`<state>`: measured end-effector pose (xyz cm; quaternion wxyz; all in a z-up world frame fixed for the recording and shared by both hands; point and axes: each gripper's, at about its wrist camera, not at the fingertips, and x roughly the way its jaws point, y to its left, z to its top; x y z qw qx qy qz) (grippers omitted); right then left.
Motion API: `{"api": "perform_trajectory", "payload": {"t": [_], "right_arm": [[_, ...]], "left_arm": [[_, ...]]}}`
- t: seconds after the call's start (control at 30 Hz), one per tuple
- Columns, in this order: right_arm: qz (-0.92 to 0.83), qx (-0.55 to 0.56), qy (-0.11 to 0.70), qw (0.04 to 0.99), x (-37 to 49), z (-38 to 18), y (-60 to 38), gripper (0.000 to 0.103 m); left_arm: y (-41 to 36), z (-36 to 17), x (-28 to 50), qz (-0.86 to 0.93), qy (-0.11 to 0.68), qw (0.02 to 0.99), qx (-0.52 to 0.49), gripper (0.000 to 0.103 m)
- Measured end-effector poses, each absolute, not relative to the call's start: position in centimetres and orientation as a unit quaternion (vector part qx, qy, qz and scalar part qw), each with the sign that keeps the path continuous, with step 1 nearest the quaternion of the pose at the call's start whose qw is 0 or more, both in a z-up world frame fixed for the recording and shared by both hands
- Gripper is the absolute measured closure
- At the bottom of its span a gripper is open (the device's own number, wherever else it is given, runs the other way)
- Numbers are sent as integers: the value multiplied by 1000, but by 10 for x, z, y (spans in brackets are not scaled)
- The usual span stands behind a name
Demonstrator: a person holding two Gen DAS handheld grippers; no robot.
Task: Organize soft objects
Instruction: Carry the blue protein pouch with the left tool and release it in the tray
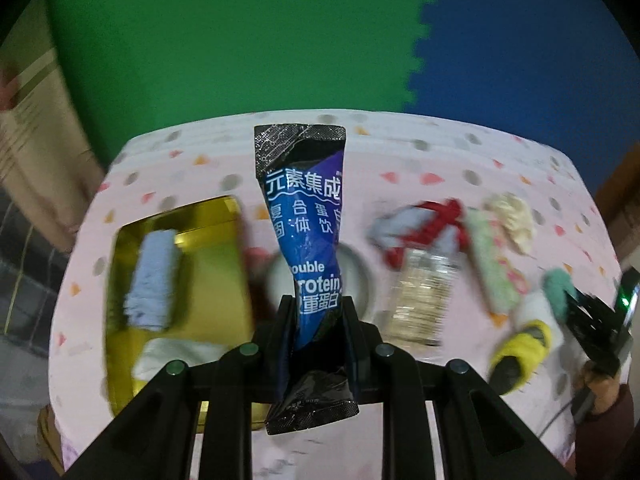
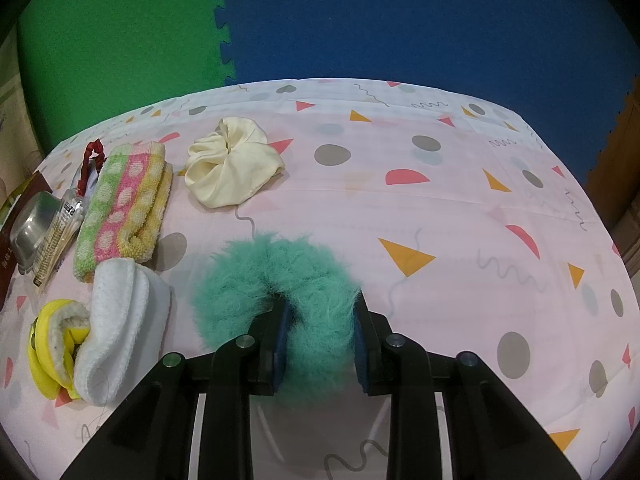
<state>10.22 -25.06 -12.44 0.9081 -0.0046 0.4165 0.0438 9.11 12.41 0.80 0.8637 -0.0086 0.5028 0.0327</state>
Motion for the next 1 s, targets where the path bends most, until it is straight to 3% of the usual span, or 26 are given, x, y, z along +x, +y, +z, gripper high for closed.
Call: {"api": "perform_trajectory", "payload": {"t": [0.5, 1.0], "right_arm": [[41, -10, 416, 908, 102, -125, -249, 77], [26, -27, 416, 908, 102, -125, -245, 74]], "left_arm": [[260, -11, 92, 140, 517, 844, -33, 81], [279, -56, 90, 120, 551, 826, -13, 80]]}}
